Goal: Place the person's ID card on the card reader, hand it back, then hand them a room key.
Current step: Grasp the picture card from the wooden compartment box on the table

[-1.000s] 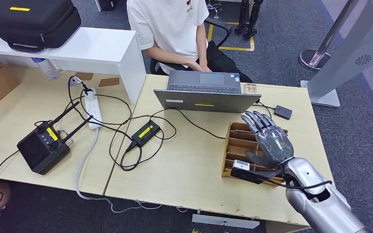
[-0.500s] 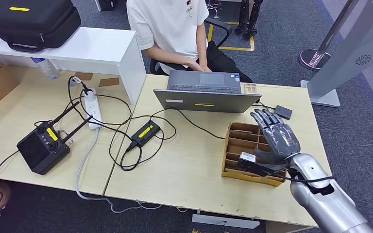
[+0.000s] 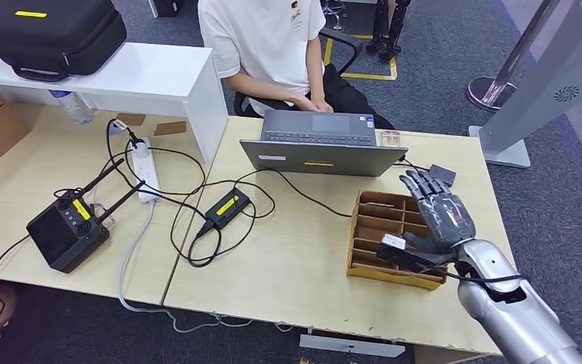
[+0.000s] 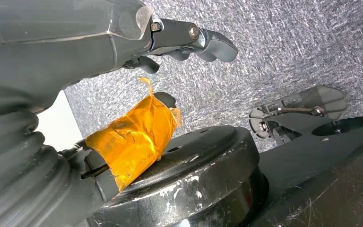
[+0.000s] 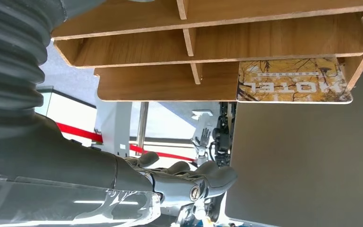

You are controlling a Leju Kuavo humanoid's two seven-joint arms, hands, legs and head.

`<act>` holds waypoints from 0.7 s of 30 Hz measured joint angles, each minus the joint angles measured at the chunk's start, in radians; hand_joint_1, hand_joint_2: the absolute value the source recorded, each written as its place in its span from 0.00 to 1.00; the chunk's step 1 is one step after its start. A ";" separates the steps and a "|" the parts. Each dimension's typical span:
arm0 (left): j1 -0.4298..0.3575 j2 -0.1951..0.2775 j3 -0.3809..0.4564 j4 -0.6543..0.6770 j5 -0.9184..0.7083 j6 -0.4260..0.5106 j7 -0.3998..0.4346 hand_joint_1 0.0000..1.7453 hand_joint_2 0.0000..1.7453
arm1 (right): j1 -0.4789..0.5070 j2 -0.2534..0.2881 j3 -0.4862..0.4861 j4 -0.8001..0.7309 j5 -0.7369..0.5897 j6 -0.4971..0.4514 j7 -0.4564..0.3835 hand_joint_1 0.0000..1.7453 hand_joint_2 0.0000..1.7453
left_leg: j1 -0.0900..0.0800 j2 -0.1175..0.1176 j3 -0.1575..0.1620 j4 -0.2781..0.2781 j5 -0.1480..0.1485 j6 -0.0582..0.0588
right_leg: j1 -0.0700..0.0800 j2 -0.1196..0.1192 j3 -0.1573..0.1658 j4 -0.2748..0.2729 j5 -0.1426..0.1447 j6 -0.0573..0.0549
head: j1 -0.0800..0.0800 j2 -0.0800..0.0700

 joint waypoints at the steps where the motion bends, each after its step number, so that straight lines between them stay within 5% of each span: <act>1: 0.000 0.000 0.000 0.000 0.000 0.000 0.000 0.00 1.00 | 0.000 0.000 0.000 0.000 -0.001 0.000 -0.001 0.00 1.00 | 0.000 0.000 0.000 0.000 0.000 0.000 | 0.000 0.000 0.000 0.000 0.000 0.000 | 0.000 0.000; 21: 0.000 0.000 0.000 0.000 -0.001 0.000 0.006 0.00 1.00 | -0.011 0.014 0.022 -0.084 -0.017 0.028 -0.007 0.00 1.00 | 0.000 0.000 0.000 0.000 0.000 0.000 | 0.000 0.000 0.000 0.000 0.000 0.000 | 0.000 0.000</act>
